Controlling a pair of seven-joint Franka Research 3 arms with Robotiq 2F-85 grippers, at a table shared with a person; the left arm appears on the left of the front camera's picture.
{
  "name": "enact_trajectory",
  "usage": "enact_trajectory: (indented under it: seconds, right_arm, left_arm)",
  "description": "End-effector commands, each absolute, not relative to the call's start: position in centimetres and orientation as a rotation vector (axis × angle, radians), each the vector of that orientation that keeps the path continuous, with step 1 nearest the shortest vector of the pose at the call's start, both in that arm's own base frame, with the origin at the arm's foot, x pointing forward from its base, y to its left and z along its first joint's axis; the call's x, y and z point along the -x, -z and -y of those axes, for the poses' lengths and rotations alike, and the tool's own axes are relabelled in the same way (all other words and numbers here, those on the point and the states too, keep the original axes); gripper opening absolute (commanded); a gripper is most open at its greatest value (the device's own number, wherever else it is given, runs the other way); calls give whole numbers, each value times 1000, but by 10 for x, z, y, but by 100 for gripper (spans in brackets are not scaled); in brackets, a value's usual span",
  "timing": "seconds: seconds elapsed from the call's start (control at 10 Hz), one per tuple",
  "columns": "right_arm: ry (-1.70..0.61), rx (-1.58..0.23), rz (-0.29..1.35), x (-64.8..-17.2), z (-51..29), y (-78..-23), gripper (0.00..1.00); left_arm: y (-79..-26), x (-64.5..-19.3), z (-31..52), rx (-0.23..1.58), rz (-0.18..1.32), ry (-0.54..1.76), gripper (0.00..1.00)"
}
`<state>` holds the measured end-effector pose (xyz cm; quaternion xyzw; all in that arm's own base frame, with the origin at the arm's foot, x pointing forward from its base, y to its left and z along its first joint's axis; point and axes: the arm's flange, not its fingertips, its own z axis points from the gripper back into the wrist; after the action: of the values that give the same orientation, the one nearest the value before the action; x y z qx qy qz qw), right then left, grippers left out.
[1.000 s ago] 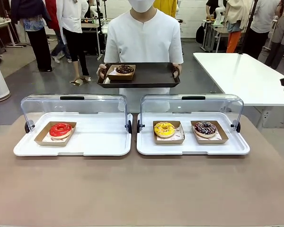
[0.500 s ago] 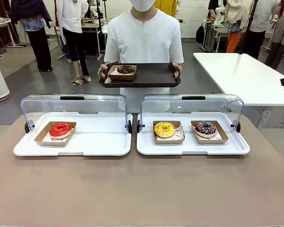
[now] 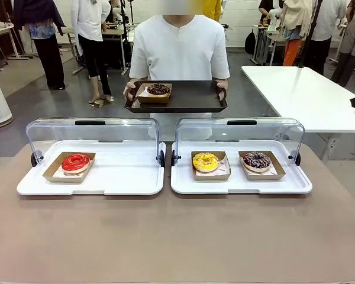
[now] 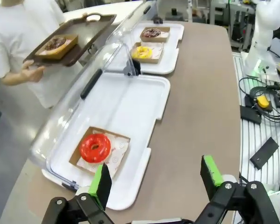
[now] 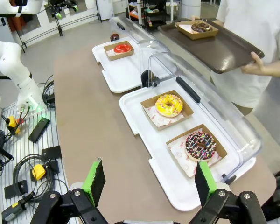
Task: Provide the desired donut to the person.
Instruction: Pick up and lift the Paper togo box containing the Donut pointed at by the person.
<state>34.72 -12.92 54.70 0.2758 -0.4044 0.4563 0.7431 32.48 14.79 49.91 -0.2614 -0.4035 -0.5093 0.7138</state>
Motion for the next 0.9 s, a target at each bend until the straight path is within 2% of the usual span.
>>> enact_trajectory:
  seconds: [0.0,0.4,0.5,0.8]
  right_arm:
    - [-1004,-618,907,-349,128,-546,100]
    - [-1004,-618,907,-349,128,-546,100]
    - [-1004,-618,907,-349,128,-546,100]
    - [-1004,-618,907,-349,128,-546,100]
  left_arm:
    - [-495,-329,-145,509,880,1114,100]
    - [-506,-337,-129,441,755,1173,100]
    - [-498,-337,-139,478,834,1136,100]
    - [-498,-337,-139,478,834,1136,100]
